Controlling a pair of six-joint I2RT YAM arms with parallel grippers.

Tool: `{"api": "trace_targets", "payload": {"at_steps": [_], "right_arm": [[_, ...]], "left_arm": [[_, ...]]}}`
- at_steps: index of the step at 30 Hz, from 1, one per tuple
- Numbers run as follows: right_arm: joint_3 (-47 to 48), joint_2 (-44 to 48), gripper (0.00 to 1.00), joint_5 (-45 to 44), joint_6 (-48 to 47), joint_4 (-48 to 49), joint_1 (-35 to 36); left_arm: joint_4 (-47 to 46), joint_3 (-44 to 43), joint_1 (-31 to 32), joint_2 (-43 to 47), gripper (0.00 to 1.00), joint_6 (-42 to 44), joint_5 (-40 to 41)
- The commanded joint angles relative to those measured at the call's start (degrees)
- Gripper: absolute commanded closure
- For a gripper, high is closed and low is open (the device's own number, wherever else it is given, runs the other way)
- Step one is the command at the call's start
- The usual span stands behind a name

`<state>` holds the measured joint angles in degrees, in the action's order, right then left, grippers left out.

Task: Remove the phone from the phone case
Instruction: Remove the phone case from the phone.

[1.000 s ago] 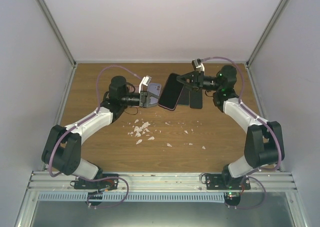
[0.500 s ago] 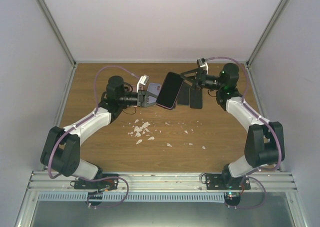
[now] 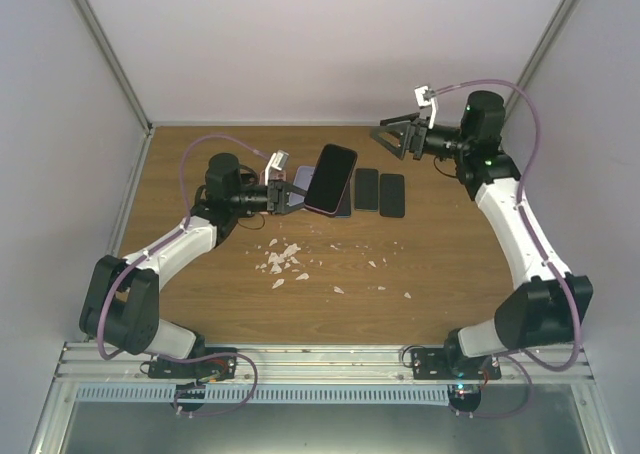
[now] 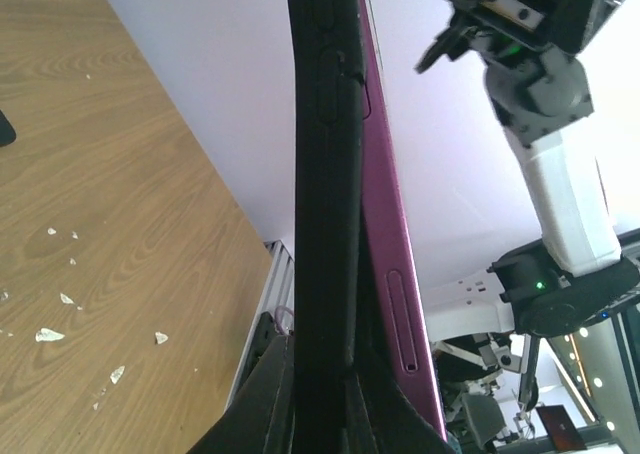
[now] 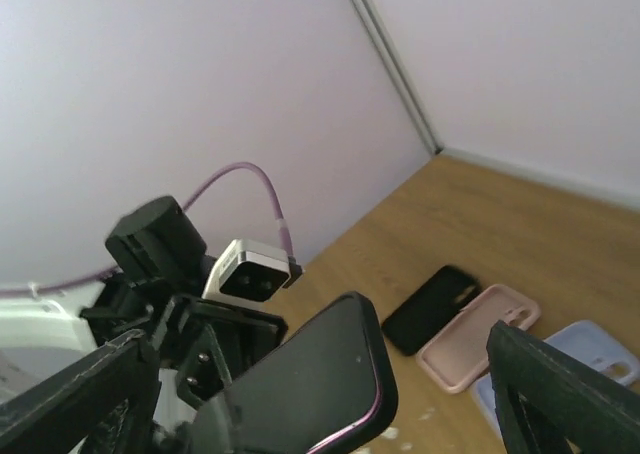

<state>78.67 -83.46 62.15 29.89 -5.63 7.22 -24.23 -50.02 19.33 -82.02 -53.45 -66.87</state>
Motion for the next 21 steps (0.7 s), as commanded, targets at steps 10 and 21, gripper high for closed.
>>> {"api": "trace_targets", "payload": {"at_steps": [10,21], "right_arm": [[6.2,7.2,0.17,-28.7,-47.7,-23.4,15.9],[4.9,5.8,0.18,-40.9,-61.8,-27.1,25.9]], "left_arm": [[9.9,-2.5,-1.3,-0.7,1.00,-0.6,1.8],[12.8,-1.5,-4.1,-1.6,1.00,-5.8,5.3]]}}
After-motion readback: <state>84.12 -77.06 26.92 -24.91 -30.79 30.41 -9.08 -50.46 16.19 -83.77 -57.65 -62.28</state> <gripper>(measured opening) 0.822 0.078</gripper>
